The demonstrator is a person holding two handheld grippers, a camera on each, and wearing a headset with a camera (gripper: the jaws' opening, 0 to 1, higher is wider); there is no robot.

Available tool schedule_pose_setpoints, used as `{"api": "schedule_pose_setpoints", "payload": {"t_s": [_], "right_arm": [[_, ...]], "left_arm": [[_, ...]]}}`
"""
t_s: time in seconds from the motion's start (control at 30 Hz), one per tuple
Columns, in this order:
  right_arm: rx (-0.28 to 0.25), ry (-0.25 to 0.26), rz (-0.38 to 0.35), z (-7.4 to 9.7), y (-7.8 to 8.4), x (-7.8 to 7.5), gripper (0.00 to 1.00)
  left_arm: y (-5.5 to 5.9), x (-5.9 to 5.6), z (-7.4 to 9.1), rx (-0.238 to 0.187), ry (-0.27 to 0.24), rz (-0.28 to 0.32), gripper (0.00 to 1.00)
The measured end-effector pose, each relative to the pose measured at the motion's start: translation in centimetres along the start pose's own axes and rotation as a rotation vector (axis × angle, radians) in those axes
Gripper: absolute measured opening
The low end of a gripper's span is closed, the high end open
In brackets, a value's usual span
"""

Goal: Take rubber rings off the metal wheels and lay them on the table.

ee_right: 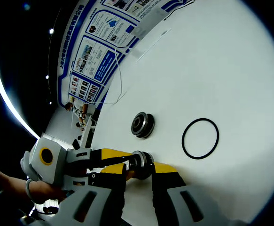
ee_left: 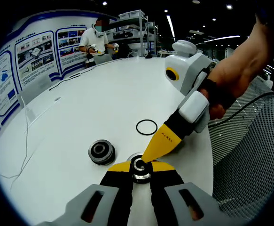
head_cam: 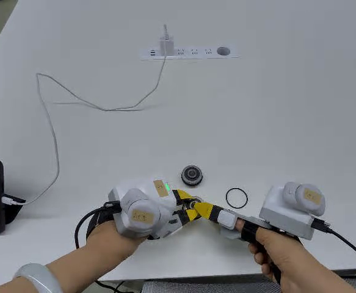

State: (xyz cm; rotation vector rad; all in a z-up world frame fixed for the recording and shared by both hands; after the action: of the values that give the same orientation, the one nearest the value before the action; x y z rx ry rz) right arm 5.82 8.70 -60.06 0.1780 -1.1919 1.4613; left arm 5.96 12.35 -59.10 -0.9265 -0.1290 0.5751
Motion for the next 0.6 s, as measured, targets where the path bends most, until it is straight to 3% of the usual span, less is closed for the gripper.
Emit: {"api": "schedule_pose_setpoints", "payload": {"t_s": [0.6], "right_arm": [[0.008,-0.03,0.019,0.18,0.02,0.31,0.21]], "left_arm": [[0.08,0.06,-0.02,-0.003,0.001,0.003,0.13]]}}
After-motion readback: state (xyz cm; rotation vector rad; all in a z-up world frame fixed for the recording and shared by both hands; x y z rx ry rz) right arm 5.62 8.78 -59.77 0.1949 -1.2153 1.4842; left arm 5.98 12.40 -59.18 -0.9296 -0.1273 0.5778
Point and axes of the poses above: the centre of the closed fingertips' face, and the gripper's own axes: z roughly backward along the fingers, x roughly to its left, y roughly out of its underside, the point moved 2 cm from there along z, roughly backward along the fingers, and after that the axes turned 12 degrees about z, right-handed, at the moved point
